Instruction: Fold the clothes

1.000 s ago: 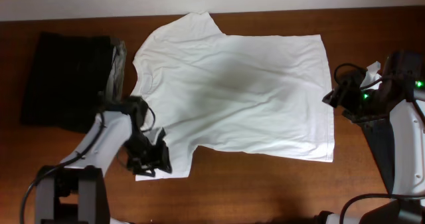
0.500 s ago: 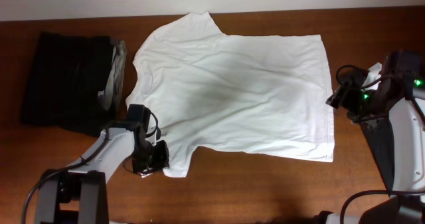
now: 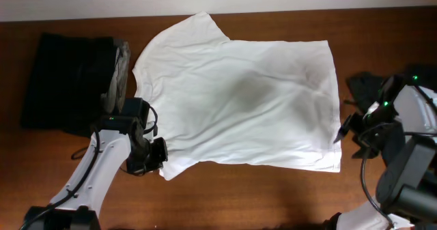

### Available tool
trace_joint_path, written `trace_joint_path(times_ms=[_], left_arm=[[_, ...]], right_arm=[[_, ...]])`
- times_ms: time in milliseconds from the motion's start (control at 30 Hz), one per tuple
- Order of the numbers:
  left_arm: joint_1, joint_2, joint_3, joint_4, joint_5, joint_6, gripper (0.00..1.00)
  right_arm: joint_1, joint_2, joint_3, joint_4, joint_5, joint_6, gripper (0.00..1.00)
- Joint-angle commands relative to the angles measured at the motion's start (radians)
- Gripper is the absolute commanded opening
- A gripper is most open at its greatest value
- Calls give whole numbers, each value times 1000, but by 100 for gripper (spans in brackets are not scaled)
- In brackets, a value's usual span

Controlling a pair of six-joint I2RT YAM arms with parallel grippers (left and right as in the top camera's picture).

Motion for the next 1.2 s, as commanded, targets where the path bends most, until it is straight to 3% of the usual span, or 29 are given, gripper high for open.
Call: trace_joint_path(times_ms=[0,133,233,333,500,700,967,1167], left_arm=[[0,-12,12,19,-18,-3,1],[0,-12,12,51,-17,-3,0],[0,-12,12,51,-14,-3,1],[0,-12,12,50,-6,-3,0],[0,-13,12,55,24,-3,0],[0,-13,13,47,36,-3,1],[0,-148,51,24,27,-3,0],[0,-241,52,-10,-9,-10,0]], right_arm=[[-5,3,-99,3,2,-34,63],[-5,3,-237,112,-10,-36,65],[-5,3,-330,249,-10,-32,78],[-5,3,-350,341,-10,-32,79],[-5,3,-350,380,18,23,50],[-5,1,-329,400,44,36,5],[-5,-90,-137,168,35,3,4],[-5,-91,-125,245,-303,-225,4]])
